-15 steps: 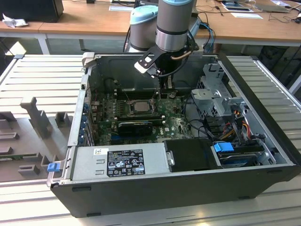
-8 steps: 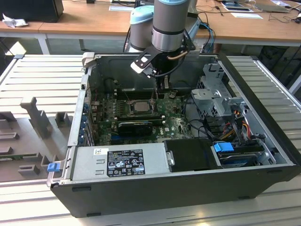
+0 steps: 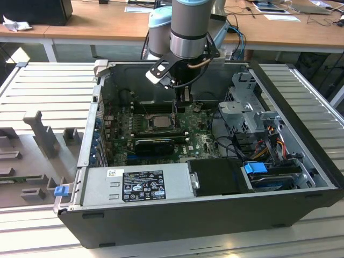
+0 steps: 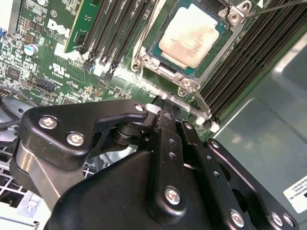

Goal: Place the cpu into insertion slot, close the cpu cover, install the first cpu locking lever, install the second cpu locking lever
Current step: 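Close the cpu cover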

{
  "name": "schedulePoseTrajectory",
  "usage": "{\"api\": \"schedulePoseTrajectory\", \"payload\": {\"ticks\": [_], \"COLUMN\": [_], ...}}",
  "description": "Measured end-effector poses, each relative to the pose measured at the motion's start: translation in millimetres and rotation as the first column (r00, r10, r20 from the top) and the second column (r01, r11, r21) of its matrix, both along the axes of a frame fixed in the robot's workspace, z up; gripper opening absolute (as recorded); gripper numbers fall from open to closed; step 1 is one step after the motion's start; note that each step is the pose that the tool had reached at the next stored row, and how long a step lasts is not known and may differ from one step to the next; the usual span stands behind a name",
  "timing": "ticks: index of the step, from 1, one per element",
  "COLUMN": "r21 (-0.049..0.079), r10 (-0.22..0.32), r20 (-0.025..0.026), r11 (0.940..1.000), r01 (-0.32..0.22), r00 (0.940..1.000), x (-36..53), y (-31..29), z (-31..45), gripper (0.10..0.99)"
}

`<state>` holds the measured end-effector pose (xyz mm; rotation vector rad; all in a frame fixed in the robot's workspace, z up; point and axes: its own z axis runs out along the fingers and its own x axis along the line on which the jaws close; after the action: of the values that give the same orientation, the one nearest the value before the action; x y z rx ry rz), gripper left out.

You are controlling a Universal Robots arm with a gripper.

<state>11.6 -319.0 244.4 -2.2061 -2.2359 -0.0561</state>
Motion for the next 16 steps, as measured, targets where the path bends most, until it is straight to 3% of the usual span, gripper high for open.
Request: {"api": "schedulePoseTrajectory", "payload": {"ticks": [4, 9, 16], "r21": [0.000, 0.000, 0.001], "r10": [0.000, 0.000, 0.000], "r20": [0.0000, 0.0000, -0.0006], "r11": [1.0000, 1.0000, 1.0000], "r01": [0.000, 0.000, 0.000], "r00": [1.0000, 1.0000, 1.0000], "x": [-7.5, -10.2, -12.4], "y": [0.0, 0.1, 0.0], "z": [0.0, -1.0, -8.8], "gripper": [0.106, 0.106, 0.106]}}
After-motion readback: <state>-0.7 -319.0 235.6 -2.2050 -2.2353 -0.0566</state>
